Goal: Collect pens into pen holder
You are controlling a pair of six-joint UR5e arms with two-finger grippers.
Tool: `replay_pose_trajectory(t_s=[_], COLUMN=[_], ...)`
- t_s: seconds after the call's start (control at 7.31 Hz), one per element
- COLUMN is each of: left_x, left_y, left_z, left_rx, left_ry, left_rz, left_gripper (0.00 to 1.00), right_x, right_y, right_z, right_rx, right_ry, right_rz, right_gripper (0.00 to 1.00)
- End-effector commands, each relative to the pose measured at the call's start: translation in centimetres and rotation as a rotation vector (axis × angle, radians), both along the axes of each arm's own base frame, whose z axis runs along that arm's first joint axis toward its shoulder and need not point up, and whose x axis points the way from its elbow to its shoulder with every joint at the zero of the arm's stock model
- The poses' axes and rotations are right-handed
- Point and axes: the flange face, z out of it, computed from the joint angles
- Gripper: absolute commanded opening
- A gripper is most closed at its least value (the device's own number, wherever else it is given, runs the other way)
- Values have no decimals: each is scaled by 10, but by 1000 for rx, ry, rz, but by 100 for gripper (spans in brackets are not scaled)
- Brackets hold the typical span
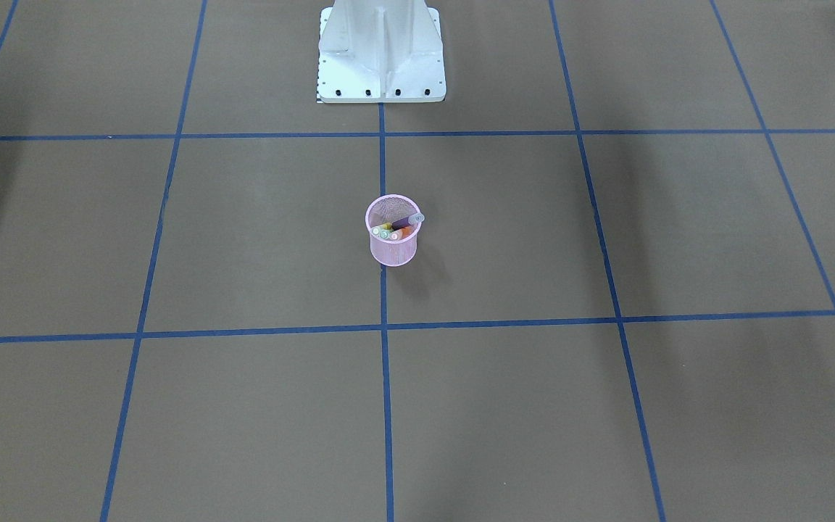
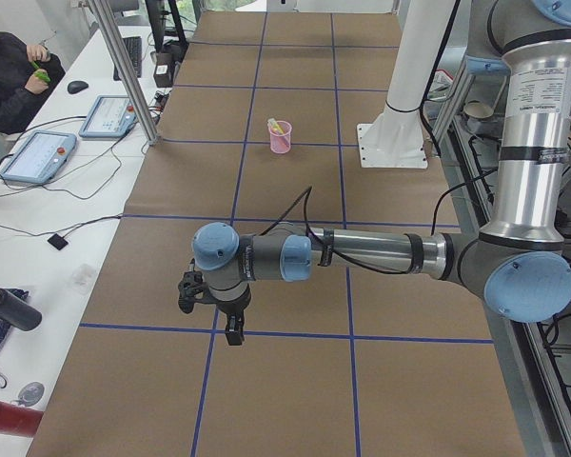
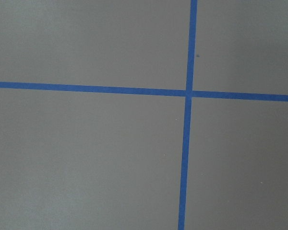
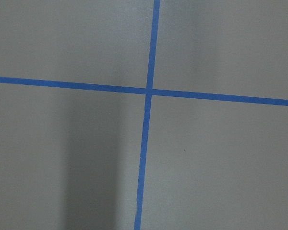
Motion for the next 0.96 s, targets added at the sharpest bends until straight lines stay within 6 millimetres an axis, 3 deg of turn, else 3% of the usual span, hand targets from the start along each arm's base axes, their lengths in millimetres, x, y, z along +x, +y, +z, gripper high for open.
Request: replay_pose_trajectory(t_s=[0.0, 0.82], left_x=[0, 0], left_y=[4, 13], left_z=[5, 2], left_rx=[-8, -2], left_ry=[2, 7], left_rz=[1, 1], left_gripper=[100, 100], right_x=[0, -1], right_y=[-1, -3], right_z=[-1, -9], right_rx=[2, 17], right_ry=[-1, -5], right_rz=[-1, -1], right_gripper=[100, 100])
